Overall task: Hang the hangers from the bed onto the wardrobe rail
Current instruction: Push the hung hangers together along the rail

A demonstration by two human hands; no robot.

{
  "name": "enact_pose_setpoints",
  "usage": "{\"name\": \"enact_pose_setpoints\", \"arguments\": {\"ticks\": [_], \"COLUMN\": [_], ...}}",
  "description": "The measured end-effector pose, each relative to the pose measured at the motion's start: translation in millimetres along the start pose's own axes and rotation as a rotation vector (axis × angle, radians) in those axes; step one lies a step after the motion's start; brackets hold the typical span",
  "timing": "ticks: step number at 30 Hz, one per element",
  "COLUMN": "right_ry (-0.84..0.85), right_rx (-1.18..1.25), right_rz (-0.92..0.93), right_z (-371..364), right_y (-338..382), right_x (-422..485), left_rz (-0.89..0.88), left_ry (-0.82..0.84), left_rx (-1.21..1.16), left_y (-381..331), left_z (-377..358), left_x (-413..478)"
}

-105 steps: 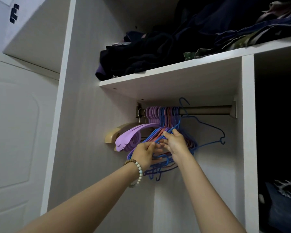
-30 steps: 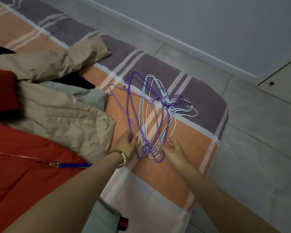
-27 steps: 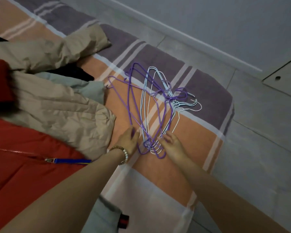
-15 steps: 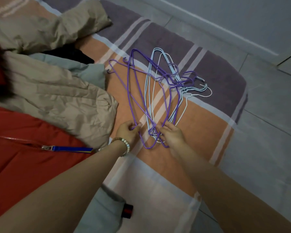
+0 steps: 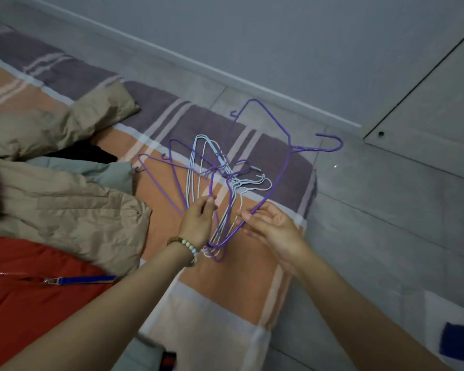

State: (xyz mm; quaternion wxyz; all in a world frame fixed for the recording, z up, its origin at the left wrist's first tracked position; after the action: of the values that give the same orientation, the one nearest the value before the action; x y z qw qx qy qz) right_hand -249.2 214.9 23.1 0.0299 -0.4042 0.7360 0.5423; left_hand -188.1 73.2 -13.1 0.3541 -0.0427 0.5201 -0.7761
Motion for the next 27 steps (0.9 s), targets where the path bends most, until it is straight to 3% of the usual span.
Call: {"name": "enact_pose_setpoints", "arguments": {"ticks": [7, 12, 20, 27], "right_ry": [-0.091, -0.35, -0.614, -0.801], "right_rx": [-0.114, -0.154, -0.171, -0.144], "right_rz": [0.339, 0.586, 0.985, 1.249], "right_z": [27.6, 68.7, 132.1, 174.4], "right_y": [137.8, 233.0, 350.7, 408.6], "right_x": [-98.5, -192.8, -412.8, -616.4], "left_rz": [-0.143, -0.252, -0.701, -1.036], "left_ry": [0.484, 0.741, 0.963, 1.102], "left_rx": [0.027, -0.021, -0.133, -0.185], "left_y": [-161.5, -282.8, -467.4, -594.1], "left_z": [-29.1, -56.3, -119.8, -174.4], "left_x": [-38.6, -119.7, -285.1, -453.9]}}
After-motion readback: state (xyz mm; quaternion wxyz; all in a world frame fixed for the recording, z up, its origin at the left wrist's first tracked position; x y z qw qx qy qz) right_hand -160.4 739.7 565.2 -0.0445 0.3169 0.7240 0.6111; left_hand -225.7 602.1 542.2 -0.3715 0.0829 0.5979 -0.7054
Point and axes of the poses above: each hand's wrist, its own x-axis towards the middle knuckle, its own z-axis out of the back of the hand, y = z × x, the point moved 1 cm from there along x, towards the middle knuckle, and after that the axes turned 10 degrees about x, right-handed, at the moved point
